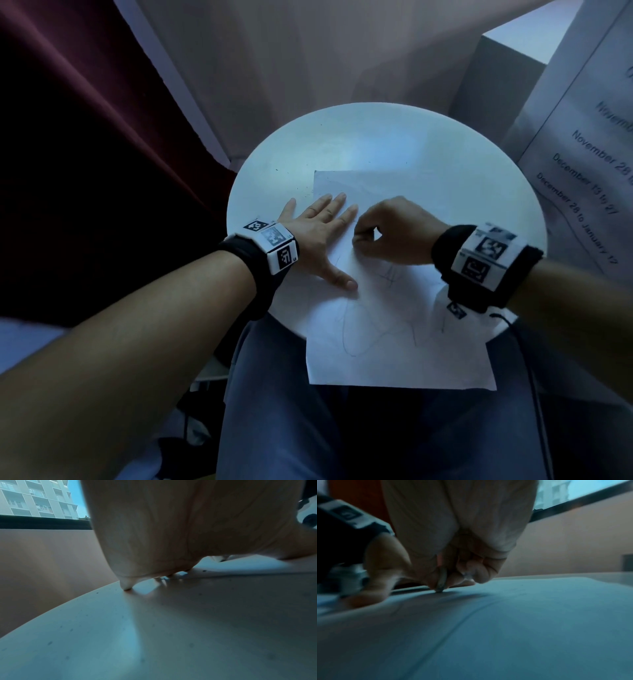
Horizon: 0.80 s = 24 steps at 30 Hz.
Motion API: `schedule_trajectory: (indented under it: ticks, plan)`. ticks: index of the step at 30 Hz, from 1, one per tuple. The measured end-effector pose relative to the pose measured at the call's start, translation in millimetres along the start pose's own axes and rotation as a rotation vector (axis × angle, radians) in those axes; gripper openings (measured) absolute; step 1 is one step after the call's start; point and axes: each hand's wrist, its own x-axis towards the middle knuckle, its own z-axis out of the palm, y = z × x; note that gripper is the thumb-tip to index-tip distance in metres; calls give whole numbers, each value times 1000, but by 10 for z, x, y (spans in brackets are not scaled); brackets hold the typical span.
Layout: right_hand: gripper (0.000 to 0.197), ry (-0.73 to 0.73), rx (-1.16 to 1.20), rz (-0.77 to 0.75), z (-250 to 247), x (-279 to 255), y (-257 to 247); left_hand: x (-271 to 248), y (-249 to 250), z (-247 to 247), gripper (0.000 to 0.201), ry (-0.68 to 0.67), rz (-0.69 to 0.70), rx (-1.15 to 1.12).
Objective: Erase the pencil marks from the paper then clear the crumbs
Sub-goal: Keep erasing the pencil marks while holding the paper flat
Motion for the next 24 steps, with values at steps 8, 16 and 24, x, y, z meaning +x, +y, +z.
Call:
schedule_trajectory:
  ticks: [8, 16, 24]
  plan:
    - [16, 25, -54, 18, -11, 94, 18, -1, 10, -8, 136, 0, -3, 0]
    - [12, 116, 33, 184, -217, 201, 357, 10, -5, 2, 137, 9, -3, -16]
    - [10, 169, 257, 255, -221, 151, 557, 109, 306, -188, 103, 235, -7, 52]
